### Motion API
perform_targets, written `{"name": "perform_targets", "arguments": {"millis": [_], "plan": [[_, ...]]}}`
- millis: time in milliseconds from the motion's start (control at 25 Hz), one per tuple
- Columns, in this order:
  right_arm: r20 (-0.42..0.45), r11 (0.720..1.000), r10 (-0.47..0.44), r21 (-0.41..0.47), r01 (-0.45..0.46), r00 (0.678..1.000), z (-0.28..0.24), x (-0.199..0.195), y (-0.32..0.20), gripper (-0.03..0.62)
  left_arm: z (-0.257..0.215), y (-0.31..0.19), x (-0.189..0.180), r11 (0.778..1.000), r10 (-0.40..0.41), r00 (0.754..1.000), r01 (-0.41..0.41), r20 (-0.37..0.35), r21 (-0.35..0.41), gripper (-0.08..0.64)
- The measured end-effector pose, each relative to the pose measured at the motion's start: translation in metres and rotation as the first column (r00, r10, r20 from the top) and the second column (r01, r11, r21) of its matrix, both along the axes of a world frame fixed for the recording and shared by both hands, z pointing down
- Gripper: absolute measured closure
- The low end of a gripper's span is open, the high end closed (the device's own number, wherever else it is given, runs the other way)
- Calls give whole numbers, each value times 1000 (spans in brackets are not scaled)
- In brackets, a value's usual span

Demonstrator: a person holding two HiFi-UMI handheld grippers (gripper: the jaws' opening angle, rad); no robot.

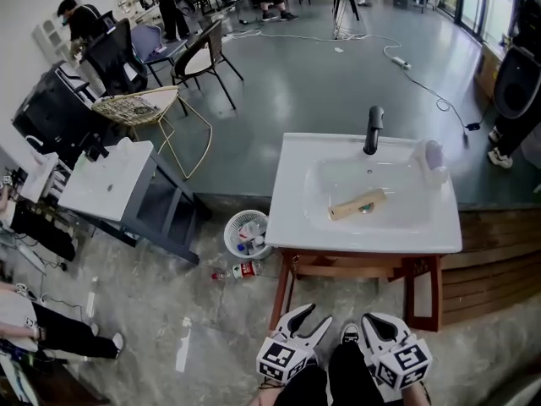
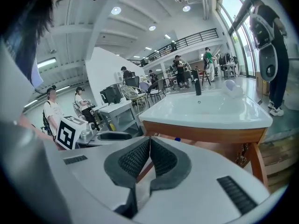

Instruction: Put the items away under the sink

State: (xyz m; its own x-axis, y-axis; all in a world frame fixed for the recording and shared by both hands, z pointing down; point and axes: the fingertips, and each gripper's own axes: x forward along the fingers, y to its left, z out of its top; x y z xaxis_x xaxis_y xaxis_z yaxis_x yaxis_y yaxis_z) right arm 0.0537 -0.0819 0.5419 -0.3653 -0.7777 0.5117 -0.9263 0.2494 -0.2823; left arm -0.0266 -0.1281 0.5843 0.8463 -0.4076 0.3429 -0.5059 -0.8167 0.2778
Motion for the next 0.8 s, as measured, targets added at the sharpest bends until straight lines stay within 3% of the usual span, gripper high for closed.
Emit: {"name": "perform_targets", "arguments": {"millis": [440, 800], "plan": [[-22, 993, 61, 101, -59, 998, -77, -22, 24, 574, -92, 37, -37, 994, 79, 995, -74, -55, 79, 421], [-17, 985, 128, 116, -125, 992, -92, -31, 60, 574, -107, 78, -56, 987, 137, 990, -133, -36, 93, 446]]}}
